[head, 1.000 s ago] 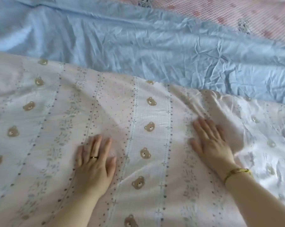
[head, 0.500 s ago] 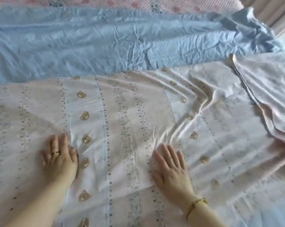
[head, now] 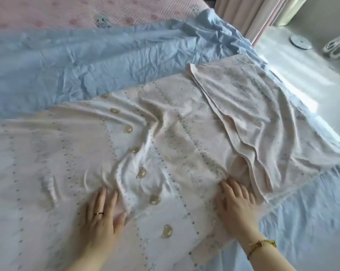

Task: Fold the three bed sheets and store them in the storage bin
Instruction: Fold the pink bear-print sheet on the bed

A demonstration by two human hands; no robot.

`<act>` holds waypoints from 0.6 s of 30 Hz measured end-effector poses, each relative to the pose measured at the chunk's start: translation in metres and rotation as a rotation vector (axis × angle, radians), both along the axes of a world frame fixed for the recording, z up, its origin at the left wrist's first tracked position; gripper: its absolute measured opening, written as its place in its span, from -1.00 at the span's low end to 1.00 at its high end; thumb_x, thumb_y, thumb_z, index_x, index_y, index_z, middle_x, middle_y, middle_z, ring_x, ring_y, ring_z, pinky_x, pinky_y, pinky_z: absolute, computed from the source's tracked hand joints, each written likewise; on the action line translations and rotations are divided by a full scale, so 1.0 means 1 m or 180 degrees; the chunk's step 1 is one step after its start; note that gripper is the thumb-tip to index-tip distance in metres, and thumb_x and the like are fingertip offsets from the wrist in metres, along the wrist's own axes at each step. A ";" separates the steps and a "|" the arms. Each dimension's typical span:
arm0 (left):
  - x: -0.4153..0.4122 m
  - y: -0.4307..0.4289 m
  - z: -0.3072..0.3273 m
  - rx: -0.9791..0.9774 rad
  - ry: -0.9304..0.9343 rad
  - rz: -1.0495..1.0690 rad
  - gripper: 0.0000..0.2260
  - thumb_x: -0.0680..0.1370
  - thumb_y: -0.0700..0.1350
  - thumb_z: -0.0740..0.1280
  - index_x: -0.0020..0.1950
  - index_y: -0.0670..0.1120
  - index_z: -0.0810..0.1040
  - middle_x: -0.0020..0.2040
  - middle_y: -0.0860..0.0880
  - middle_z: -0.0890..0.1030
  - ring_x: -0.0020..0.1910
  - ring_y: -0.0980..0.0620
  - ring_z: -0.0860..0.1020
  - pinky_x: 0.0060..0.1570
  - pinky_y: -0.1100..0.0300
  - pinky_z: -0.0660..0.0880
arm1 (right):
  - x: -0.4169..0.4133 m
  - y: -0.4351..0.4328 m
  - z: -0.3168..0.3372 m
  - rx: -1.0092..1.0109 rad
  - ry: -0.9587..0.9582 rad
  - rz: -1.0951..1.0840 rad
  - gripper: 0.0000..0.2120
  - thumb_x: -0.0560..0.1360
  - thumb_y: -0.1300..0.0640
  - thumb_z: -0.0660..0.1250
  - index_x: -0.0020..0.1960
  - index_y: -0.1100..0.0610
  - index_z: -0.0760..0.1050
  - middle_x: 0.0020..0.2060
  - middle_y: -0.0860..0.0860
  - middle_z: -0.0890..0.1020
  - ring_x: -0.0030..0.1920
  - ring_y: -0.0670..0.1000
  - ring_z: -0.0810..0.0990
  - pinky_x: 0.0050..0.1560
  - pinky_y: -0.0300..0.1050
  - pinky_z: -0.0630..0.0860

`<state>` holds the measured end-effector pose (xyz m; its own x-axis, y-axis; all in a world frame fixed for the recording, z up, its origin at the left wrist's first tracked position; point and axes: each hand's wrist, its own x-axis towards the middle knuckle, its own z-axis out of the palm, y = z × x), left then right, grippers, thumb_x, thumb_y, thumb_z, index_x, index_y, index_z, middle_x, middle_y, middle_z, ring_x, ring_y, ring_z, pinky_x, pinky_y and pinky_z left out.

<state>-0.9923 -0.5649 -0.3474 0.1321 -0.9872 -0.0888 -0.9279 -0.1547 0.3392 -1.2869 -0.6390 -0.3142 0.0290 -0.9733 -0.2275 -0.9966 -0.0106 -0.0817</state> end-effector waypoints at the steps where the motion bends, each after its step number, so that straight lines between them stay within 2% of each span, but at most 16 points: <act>1: -0.021 -0.015 0.002 0.0070 0.0024 -0.0066 -0.46 0.59 0.20 -0.15 0.21 -0.17 0.36 0.18 -0.29 0.48 0.15 -0.23 0.33 0.11 -0.08 0.22 | -0.007 -0.004 0.005 -0.0255 -0.0260 0.0145 -0.60 0.36 -0.01 0.10 0.08 0.10 0.53 -0.05 0.06 0.66 -0.08 0.12 0.64 -0.09 -0.02 0.56; 2: -0.045 -0.033 0.003 0.0145 0.0036 -0.0129 -0.46 0.59 0.21 -0.17 0.23 -0.15 0.36 0.20 -0.27 0.47 0.17 -0.22 0.33 0.10 -0.08 0.21 | -0.020 -0.011 0.011 -0.0470 -0.0541 0.0361 -0.66 0.35 0.03 0.12 0.07 0.07 0.48 -0.10 0.03 0.66 -0.09 0.03 0.61 -0.11 -0.13 0.53; 4: -0.084 -0.063 0.002 0.0363 0.0060 -0.0205 -0.45 0.58 0.21 -0.20 0.24 -0.09 0.37 0.20 -0.23 0.53 0.18 -0.16 0.33 0.14 -0.10 0.23 | -0.037 -0.028 0.031 -0.1155 -0.1183 0.0656 -0.72 0.37 0.11 0.15 0.07 0.08 0.41 -0.10 0.01 0.65 -0.08 -0.05 0.49 -0.06 -0.22 0.39; 6: -0.130 -0.104 0.008 0.0444 0.0241 -0.0291 -0.45 0.56 0.21 -0.11 0.22 -0.10 0.47 0.17 -0.22 0.58 0.17 -0.20 0.44 0.09 -0.13 0.44 | -0.076 -0.059 0.045 -0.1632 -0.1275 0.0684 -0.74 0.38 0.14 0.16 0.06 0.08 0.40 -0.07 0.02 0.62 -0.08 -0.02 0.45 -0.05 -0.20 0.33; 7: -0.151 -0.122 0.011 0.0453 0.0494 -0.0225 -0.42 0.49 0.21 -0.04 0.20 -0.13 0.53 0.19 -0.21 0.57 0.16 -0.22 0.50 0.07 -0.14 0.47 | -0.097 -0.076 0.049 -0.1739 -0.1218 0.0538 -0.73 0.37 0.12 0.16 0.07 0.08 0.40 -0.06 0.07 0.62 -0.06 0.01 0.44 -0.03 -0.16 0.32; 9: -0.193 -0.157 0.024 0.0422 0.1194 0.0161 -0.37 0.42 0.23 -0.02 0.23 -0.14 0.54 0.24 -0.14 0.53 0.16 -0.15 0.52 0.13 0.04 0.41 | -0.143 -0.110 0.051 -0.1565 -0.0945 -0.0229 -0.65 0.40 0.04 0.16 0.16 0.07 0.42 0.07 0.18 0.58 0.10 0.09 0.43 0.12 -0.04 0.30; 11: -0.233 -0.190 0.033 0.0538 0.2078 0.0841 -0.55 0.53 0.11 0.15 0.28 -0.15 0.47 0.13 -0.10 0.55 0.01 -0.03 0.52 -0.04 0.21 0.38 | -0.185 -0.135 0.047 -0.0806 -0.0626 -0.1161 -0.53 0.48 0.00 0.23 0.36 0.10 0.33 0.36 0.16 0.36 0.36 0.16 0.26 0.35 0.07 0.12; 12: -0.250 -0.207 0.037 0.0710 0.2532 0.1149 -0.63 0.56 0.01 0.22 0.28 -0.16 0.45 0.06 -0.08 0.54 -0.08 -0.01 0.51 -0.12 0.22 0.39 | -0.204 -0.144 0.040 -0.0464 -0.0580 -0.1512 -0.47 0.50 0.01 0.26 0.42 0.11 0.24 0.44 0.12 0.23 0.44 0.14 0.14 0.42 0.06 0.02; 14: -0.273 -0.231 0.038 0.1030 0.3224 0.1558 -0.66 0.50 -0.01 0.33 0.16 -0.20 0.44 0.02 -0.13 0.56 -0.13 -0.07 0.56 -0.15 0.13 0.52 | -0.228 -0.151 0.025 -0.0173 -0.0580 -0.1851 -0.38 0.49 -0.02 0.28 0.46 0.10 0.14 0.49 0.08 0.10 0.49 0.10 0.00 0.47 0.02 -0.12; 16: -0.288 -0.243 0.035 0.1401 0.3337 0.1617 -0.63 0.44 0.02 0.40 0.08 -0.22 0.47 0.04 -0.17 0.60 -0.01 -0.14 0.58 0.04 -0.04 0.54 | -0.244 -0.155 0.014 -0.0098 -0.0671 -0.2074 -0.33 0.46 -0.05 0.31 0.46 0.11 0.14 0.49 0.09 0.09 0.49 0.09 -0.02 0.47 0.02 -0.15; 18: -0.303 -0.241 0.032 0.1714 0.3163 0.1576 -0.70 0.45 -0.05 0.41 0.07 -0.17 0.43 0.03 -0.11 0.55 0.03 -0.08 0.54 0.13 0.04 0.48 | -0.260 -0.165 0.013 -0.0095 -0.0758 -0.2408 -0.31 0.45 -0.06 0.33 0.46 0.13 0.13 0.48 0.11 0.11 0.49 0.09 0.00 0.46 0.06 -0.13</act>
<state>-1.2953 -0.8057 -0.3150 0.1244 -0.6565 -0.7440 -0.1053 -0.7543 0.6480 -1.5471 -0.8036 -0.3015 -0.5982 -0.7538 -0.2719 -0.6898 0.6571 -0.3038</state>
